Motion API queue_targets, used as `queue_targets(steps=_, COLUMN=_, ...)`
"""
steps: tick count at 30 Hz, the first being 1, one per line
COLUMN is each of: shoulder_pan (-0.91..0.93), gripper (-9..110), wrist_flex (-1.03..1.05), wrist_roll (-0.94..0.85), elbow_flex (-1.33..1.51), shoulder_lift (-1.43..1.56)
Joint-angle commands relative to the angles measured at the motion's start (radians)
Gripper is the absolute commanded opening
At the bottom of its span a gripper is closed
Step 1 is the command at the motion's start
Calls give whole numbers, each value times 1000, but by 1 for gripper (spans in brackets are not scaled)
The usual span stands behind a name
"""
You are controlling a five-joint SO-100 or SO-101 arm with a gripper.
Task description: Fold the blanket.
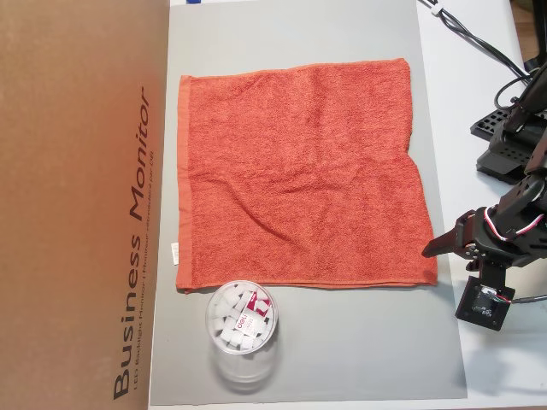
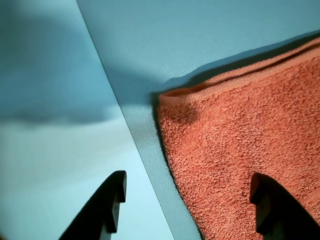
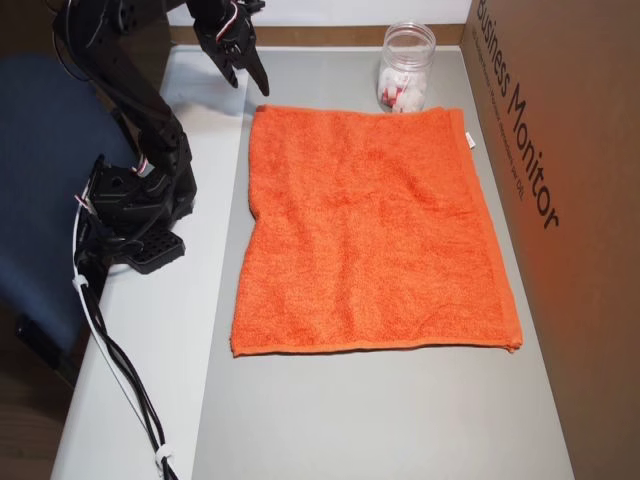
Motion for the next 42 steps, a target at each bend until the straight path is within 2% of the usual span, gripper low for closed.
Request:
queue_targets(steps=1, shoulder_pan=-5, gripper=25, wrist_flex=-12, wrist_roll=5, elbow_flex=-31, shoulder_lift=-14)
queue_targets(steps=12, shoulder_pan=-3, gripper=25, wrist_flex=-124, wrist_roll=5, elbow_flex=-32, shoulder_lift=-135)
queue_targets(steps=31, shoulder_pan=12, gripper=25, wrist_flex=-137, wrist_roll=5, elbow_flex=-32, shoulder_lift=-259)
queue_targets(steps=42, shoulder_pan=12, gripper=25, wrist_flex=-258, wrist_roll=5, elbow_flex=-31, shoulder_lift=-327)
